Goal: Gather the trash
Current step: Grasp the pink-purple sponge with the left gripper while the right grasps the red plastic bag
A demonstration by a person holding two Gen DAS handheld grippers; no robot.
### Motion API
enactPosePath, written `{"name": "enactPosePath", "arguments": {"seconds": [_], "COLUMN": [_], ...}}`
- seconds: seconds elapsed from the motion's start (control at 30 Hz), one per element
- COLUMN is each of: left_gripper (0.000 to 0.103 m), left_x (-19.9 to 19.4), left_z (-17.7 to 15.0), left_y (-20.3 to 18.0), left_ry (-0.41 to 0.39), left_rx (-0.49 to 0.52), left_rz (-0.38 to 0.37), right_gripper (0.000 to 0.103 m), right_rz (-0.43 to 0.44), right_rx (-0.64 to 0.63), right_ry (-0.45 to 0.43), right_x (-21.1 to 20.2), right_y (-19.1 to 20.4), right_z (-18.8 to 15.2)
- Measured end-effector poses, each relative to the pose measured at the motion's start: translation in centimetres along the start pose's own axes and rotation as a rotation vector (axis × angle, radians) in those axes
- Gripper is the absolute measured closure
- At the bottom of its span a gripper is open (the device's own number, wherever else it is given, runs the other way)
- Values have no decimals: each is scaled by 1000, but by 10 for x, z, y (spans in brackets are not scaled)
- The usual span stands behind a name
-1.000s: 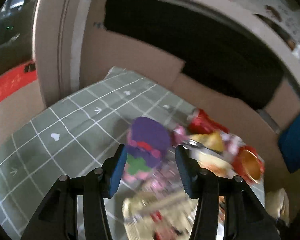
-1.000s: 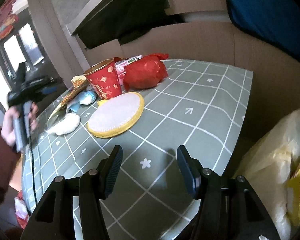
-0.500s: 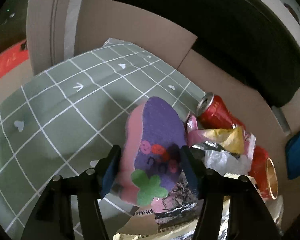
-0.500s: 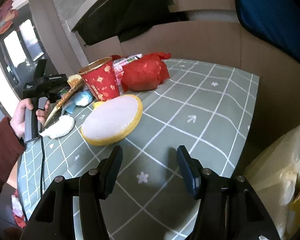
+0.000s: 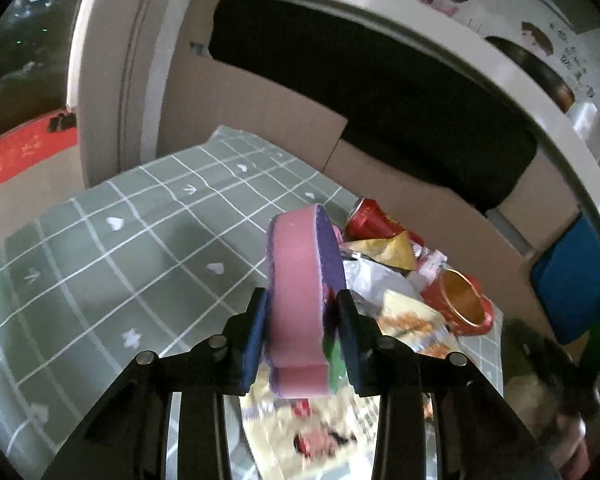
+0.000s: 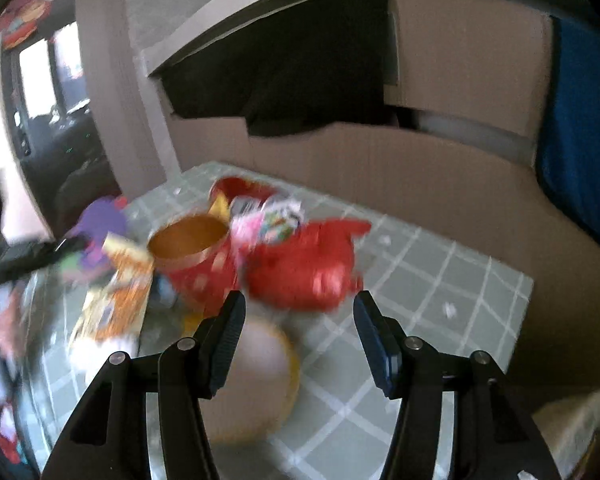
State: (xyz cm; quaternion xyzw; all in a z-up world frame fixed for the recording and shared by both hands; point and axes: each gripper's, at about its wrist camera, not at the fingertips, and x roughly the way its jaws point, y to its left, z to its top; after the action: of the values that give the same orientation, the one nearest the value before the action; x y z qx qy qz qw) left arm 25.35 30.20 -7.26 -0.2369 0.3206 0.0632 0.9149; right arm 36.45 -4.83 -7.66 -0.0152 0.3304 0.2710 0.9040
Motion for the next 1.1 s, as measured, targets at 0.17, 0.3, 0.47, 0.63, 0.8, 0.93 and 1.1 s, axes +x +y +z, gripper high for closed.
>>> {"name": "enactPosePath", "arguments": {"seconds": [0.17,0.3,0.47,0.63,0.8,0.93,1.1], "left_gripper": [68,68,68,68,68,69,71], "left_x": [-33,-42,-31,-31,-32,-40,-58], "left_z": [-13,-18,-23,-30,-32,-33,-37], "left_y": [-4,-10,-12,-19,-35,-57,-91], "left_ry": [-85,-116,-80,-84,-94,-113,-150], "left_rx": [4,47,54,50,76,110,160], "left_rz": [-33,-35,-47,-49,-59,-77,-94], "right_gripper": [49,45,36,43,49,49,49], "right_rz": [-56,-20,32,48,28,7,12], "right_rx": [36,44,65,55,24,13,17], "right_ry": [11,101,131,121,46,-35,-116], "right_x": [42,76,86,84,49,-2,-66], "right_y": [-8,-10,-4,-2,4,8,9], "right_z": [26,27,17,14,13,11,9]}}
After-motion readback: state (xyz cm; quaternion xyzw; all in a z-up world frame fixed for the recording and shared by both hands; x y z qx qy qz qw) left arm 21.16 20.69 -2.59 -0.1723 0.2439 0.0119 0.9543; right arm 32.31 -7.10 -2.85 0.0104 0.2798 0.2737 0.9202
